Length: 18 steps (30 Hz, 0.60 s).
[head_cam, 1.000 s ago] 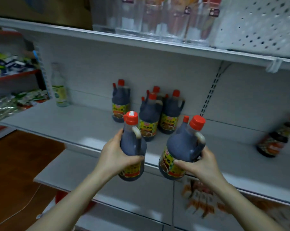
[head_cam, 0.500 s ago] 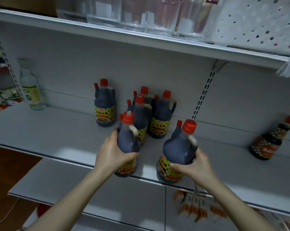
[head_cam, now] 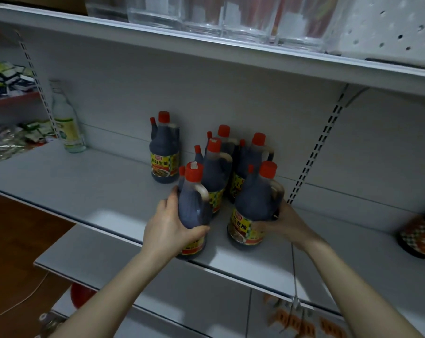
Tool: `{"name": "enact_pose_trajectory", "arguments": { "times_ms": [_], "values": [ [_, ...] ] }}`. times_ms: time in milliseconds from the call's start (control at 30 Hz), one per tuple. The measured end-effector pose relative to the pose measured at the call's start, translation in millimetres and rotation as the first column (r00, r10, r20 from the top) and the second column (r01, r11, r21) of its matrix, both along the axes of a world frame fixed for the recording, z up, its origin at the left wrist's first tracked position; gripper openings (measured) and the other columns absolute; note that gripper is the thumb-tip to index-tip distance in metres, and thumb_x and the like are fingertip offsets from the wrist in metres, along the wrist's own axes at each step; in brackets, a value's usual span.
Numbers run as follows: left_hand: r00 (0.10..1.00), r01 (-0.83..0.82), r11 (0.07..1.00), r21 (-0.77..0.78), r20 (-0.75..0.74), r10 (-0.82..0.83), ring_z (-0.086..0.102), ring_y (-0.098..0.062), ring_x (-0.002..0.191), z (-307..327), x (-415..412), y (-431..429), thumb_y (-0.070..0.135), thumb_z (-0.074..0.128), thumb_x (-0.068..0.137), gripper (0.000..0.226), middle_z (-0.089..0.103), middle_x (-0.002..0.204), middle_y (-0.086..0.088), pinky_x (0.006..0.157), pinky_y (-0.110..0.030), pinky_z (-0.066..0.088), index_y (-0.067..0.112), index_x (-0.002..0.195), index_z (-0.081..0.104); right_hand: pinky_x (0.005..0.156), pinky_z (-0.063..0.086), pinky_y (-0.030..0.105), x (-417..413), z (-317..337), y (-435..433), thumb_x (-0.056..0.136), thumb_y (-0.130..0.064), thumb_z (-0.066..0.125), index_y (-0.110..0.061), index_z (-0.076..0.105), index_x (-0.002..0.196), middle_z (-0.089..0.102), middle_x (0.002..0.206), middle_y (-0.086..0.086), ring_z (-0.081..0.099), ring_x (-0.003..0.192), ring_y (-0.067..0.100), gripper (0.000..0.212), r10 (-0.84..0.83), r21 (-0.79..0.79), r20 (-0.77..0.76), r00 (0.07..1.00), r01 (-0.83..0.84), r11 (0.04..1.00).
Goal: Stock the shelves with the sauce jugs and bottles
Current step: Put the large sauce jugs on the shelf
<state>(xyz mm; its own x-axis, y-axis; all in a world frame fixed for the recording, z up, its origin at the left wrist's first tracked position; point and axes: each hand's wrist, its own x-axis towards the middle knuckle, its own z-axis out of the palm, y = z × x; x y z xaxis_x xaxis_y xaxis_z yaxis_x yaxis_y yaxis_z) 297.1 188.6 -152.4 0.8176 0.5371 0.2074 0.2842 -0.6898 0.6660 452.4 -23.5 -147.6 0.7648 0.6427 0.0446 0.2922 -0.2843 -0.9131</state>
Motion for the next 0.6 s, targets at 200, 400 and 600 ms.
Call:
{"name": "enact_pose_trajectory", "arguments": {
  "times_ms": [200, 400, 600],
  "values": [
    [1.0, -0.016, 0.999, 0.031, 0.001, 0.016, 0.053, -0.027, 0.109, -2, 1, -1, 0.057, 0.074, 0.057, 0.105, 0.05, 0.123, -0.003, 0.076, -0.039, 0.05, 0.026, 0.142, 0.02, 0.08, 0.046, 0.028, -39, -45, 5, 0.061, -0.015, 0.085, -0.015, 0.042, 0.127, 0.056, 0.115, -0.002, 0.056, 0.104, 0.016, 0.079, -0.458, 0.13, 0.001, 0.889, 0.454, 0.881],
    [1.0, -0.019, 0.999, 0.048, 0.012, 0.019, 0.052, -0.028, 0.111, -2, 1, -1, 0.058, 0.074, 0.058, 0.103, 0.048, 0.126, -0.004, 0.076, -0.038, 0.048, 0.023, 0.141, 0.022, 0.066, 0.049, 0.01, -26, -51, 9, 0.077, -0.004, 0.071, -0.019, 0.055, 0.11, 0.062, 0.106, -0.01, 0.059, 0.101, 0.012, 0.04, -0.305, 0.221, -0.104, 0.947, 0.321, 0.921],
    [0.997, 0.038, 0.999, -0.028, 0.071, -0.035, 0.045, -0.026, 0.12, -7, -3, -1, 0.06, 0.077, 0.052, 0.113, 0.043, 0.133, -0.005, 0.088, -0.041, 0.047, 0.021, 0.143, 0.022, 0.079, 0.047, 0.012, -20, -61, 23, 0.075, -0.028, 0.074, -0.017, 0.04, 0.134, 0.054, 0.13, -0.005, 0.054, 0.115, 0.01, 0.069, -0.301, 0.218, -0.113, 0.947, 0.319, 0.922]
  ]
}}
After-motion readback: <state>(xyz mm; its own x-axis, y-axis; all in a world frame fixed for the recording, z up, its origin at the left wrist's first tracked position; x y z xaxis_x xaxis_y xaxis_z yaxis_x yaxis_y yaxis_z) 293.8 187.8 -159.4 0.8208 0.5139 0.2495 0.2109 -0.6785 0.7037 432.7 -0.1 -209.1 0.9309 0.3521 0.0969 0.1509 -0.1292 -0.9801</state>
